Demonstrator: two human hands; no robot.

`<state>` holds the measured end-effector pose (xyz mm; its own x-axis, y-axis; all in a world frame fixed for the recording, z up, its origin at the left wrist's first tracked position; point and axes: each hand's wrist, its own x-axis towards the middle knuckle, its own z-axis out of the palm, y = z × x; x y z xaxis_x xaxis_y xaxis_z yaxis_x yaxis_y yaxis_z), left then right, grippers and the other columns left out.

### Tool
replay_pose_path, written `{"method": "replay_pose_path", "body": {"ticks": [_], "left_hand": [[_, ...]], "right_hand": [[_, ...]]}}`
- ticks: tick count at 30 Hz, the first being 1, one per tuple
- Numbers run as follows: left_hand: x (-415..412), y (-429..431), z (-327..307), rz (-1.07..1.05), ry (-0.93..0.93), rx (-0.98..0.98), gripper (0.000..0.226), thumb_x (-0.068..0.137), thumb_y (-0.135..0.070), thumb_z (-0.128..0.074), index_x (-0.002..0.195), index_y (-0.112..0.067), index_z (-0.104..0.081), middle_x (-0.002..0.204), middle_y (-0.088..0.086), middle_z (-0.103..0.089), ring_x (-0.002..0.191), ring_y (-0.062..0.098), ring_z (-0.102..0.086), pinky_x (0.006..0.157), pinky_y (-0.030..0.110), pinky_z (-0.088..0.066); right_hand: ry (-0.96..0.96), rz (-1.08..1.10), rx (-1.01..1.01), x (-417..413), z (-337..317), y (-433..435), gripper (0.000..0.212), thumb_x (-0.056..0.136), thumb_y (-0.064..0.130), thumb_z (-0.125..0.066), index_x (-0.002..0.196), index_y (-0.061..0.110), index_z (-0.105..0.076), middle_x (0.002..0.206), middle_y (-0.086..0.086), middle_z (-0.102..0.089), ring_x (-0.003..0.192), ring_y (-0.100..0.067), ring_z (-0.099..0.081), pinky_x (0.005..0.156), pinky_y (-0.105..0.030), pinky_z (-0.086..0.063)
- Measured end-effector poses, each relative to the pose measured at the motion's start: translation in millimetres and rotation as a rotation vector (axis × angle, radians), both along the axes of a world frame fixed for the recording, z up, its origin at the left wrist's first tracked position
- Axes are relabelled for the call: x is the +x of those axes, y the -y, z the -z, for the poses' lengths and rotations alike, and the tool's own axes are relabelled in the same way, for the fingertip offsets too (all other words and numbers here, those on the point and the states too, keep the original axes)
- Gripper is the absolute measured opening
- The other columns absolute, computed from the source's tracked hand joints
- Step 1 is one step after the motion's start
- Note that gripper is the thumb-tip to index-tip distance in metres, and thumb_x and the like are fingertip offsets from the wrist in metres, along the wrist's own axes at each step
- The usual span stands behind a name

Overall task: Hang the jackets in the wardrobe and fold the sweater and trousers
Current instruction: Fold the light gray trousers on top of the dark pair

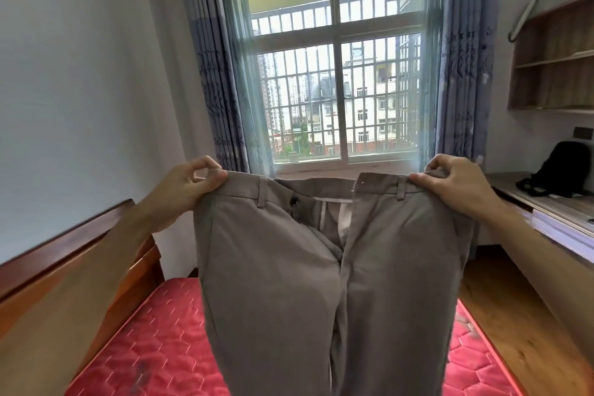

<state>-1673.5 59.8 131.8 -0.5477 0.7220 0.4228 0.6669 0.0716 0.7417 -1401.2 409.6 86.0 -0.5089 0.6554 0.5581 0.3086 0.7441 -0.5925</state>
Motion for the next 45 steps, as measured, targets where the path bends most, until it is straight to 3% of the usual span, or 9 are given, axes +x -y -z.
{"method": "replay_pose_path", "body": {"ticks": [3,8,17,24,29,32,37,41,45], "left_hand": [[6,-26,1,-0.170,-0.293,-0.049,0.026,0.087,-0.040,-0.070,0.092,-0.015,-0.064,0.079,-0.007,-0.071,0.072,0.004,-0.066,0.062,0.020,-0.044],[37,-69,2,-0.292,-0.354,-0.047,0.032,0.076,-0.042,-0.083,0.088,-0.018,-0.065,0.088,-0.001,-0.072,0.081,0.014,-0.067,0.069,0.026,-0.051],[102,-110,-5,-0.283,-0.206,0.082,0.018,0.087,-0.029,-0.073,0.085,-0.017,-0.060,0.086,0.003,-0.070,0.080,0.016,-0.067,0.070,0.031,-0.054],[119,-99,-23,-0.178,0.109,0.110,0.043,0.084,-0.064,-0.064,0.082,-0.021,-0.058,0.096,0.005,-0.074,0.088,0.018,-0.071,0.076,0.039,-0.061],[98,-89,-14,0.069,0.280,0.166,0.032,0.080,-0.016,-0.081,0.108,-0.008,-0.067,0.094,0.007,-0.076,0.080,0.013,-0.074,0.067,0.027,-0.061],[84,-90,-11,0.028,0.258,0.243,0.021,0.083,-0.005,-0.076,0.103,-0.011,-0.070,0.091,0.005,-0.073,0.080,0.013,-0.071,0.069,0.028,-0.060],[70,-91,-18,0.093,0.323,0.421,0.013,0.088,-0.004,-0.069,0.095,-0.015,-0.070,0.095,0.007,-0.071,0.086,0.017,-0.067,0.071,0.027,-0.057],[66,-90,-23,0.148,0.354,0.493,0.014,0.093,-0.001,-0.062,0.100,-0.012,-0.066,0.094,0.002,-0.071,0.080,0.011,-0.067,0.068,0.024,-0.057],[42,-74,-21,0.039,0.240,0.504,0.014,0.094,-0.002,-0.061,0.104,-0.011,-0.064,0.096,0.001,-0.069,0.083,0.009,-0.066,0.079,0.028,-0.058]], "right_hand": [[0.068,0.002,-0.003,-16,-6,26,0.025,0.081,0.034,-0.080,0.088,0.017,-0.063,0.088,-0.002,-0.064,0.087,-0.019,-0.059,0.076,-0.027,-0.040],[0.034,0.000,0.008,-44,-10,65,0.012,0.082,0.018,-0.075,0.090,0.016,-0.066,0.087,-0.001,-0.068,0.088,-0.019,-0.065,0.082,-0.032,-0.053],[-0.300,-0.154,-0.133,-76,-34,140,0.025,0.089,0.020,-0.069,0.110,0.014,-0.058,0.088,0.003,-0.066,0.081,-0.008,-0.061,0.064,-0.012,-0.043],[-0.440,-0.439,-0.508,-75,-46,155,0.058,0.097,0.060,-0.047,0.118,0.006,-0.057,0.089,-0.008,-0.071,0.068,-0.016,-0.073,0.064,-0.032,-0.061],[-0.449,-0.703,-0.722,-62,-50,141,0.050,0.102,0.047,-0.043,0.120,0.001,-0.056,0.096,-0.022,-0.074,0.078,-0.034,-0.075,0.077,-0.039,-0.063],[-0.419,-0.566,-0.526,-54,-42,113,0.040,0.098,0.034,-0.061,0.124,0.004,-0.059,0.102,-0.012,-0.073,0.087,-0.021,-0.074,0.080,-0.031,-0.062],[-0.141,-0.639,-0.582,-49,7,85,0.078,0.079,0.039,-0.073,0.144,0.023,-0.033,0.123,0.007,-0.057,0.112,-0.011,-0.061,0.076,-0.011,-0.051],[-0.138,-0.699,-0.746,-60,40,83,0.056,0.072,0.032,-0.080,0.121,0.012,-0.062,0.108,0.002,-0.076,0.098,-0.012,-0.072,0.078,-0.019,-0.055],[-0.583,-0.555,-0.734,-55,19,70,0.032,0.067,0.033,-0.082,0.088,0.011,-0.074,0.094,-0.006,-0.078,0.081,-0.016,-0.073,0.074,-0.027,-0.060]]}}
